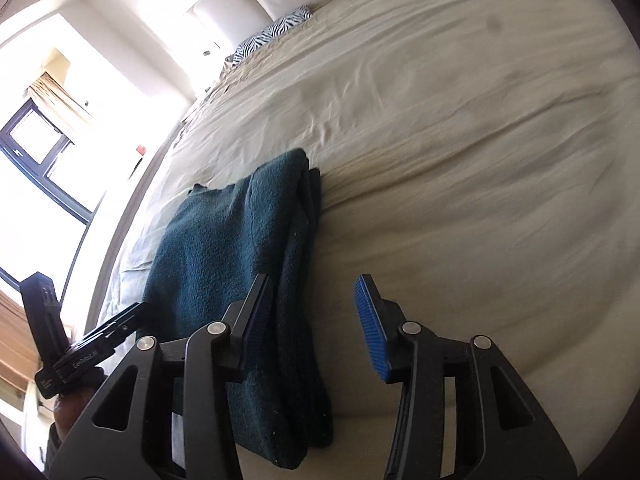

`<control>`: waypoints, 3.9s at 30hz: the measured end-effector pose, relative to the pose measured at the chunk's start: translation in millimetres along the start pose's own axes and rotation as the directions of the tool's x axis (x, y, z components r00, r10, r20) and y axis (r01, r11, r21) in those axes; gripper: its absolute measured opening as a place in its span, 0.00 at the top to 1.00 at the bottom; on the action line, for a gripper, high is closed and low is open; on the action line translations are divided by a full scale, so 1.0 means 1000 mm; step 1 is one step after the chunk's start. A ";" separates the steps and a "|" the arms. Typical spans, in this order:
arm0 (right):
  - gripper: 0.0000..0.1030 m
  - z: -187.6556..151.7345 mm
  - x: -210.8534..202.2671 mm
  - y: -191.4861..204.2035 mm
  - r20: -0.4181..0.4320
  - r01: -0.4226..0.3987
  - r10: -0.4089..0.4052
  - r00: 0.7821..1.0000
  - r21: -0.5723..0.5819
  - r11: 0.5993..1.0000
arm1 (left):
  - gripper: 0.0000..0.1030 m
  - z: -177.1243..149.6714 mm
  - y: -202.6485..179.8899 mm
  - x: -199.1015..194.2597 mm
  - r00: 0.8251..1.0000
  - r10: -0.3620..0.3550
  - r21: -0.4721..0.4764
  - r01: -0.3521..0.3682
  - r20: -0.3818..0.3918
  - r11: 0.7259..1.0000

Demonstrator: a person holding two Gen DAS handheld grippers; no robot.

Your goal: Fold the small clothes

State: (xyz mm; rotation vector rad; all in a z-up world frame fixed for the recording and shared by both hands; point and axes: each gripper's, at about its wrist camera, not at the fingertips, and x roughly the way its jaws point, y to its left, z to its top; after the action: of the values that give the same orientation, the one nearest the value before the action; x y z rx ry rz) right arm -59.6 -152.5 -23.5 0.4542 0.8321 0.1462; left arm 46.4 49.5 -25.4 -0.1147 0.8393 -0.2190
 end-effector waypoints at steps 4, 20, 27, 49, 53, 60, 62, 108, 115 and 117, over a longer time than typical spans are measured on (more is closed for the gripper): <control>0.58 0.009 -0.033 0.031 0.145 0.098 -0.081 0.986 -0.116 0.988 | 0.05 0.007 -0.007 -0.032 0.986 0.067 0.044 -0.074 0.156 0.996; 0.00 0.007 -0.174 0.145 0.691 0.325 -0.014 0.723 -0.322 0.889 | 0.00 0.038 -0.047 -0.186 0.726 0.245 0.027 -0.340 0.643 0.940; 0.00 0.011 -0.171 0.150 0.568 0.276 -0.048 0.822 -0.322 0.906 | 0.00 0.033 -0.050 -0.180 0.802 0.248 0.047 -0.323 0.543 0.945; 0.00 -0.038 -0.052 0.106 0.094 0.262 -0.246 0.965 -0.256 0.930 | 0.00 -0.023 -0.023 -0.053 0.969 0.245 0.009 -0.245 -0.024 0.969; 0.00 -0.040 -0.051 0.109 0.091 0.259 -0.244 0.966 -0.265 0.929 | 0.00 -0.024 -0.021 -0.052 0.970 0.243 0.002 -0.243 -0.031 0.970; 0.00 -0.040 -0.046 0.109 0.084 0.264 -0.251 0.964 -0.257 0.930 | 0.00 -0.025 -0.018 -0.050 0.968 0.248 -0.001 -0.249 -0.038 0.969; 0.00 -0.040 -0.045 0.108 0.079 0.266 -0.254 0.964 -0.256 0.929 | 0.00 -0.025 -0.017 -0.049 0.968 0.249 -0.003 -0.250 -0.041 0.968; 0.00 -0.051 -0.024 0.098 0.002 0.276 -0.285 0.958 -0.259 0.926 | 0.00 -0.034 -0.012 -0.041 0.965 0.252 -0.013 -0.253 -0.068 0.967; 0.00 -0.051 -0.024 0.098 0.001 0.276 -0.286 0.958 -0.259 0.926 | 0.00 -0.035 -0.011 -0.040 0.965 0.251 -0.012 -0.253 -0.069 0.968; 0.00 -0.051 -0.024 0.098 0.000 0.276 -0.286 0.958 -0.259 0.926 | 0.00 -0.034 -0.012 -0.040 0.965 0.252 -0.012 -0.253 -0.069 0.967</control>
State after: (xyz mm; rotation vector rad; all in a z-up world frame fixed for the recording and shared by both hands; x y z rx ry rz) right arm -108.6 -54.9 6.2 0.0854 0.8923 -0.0048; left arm -7.1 47.3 -16.9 -0.0194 0.9143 0.0261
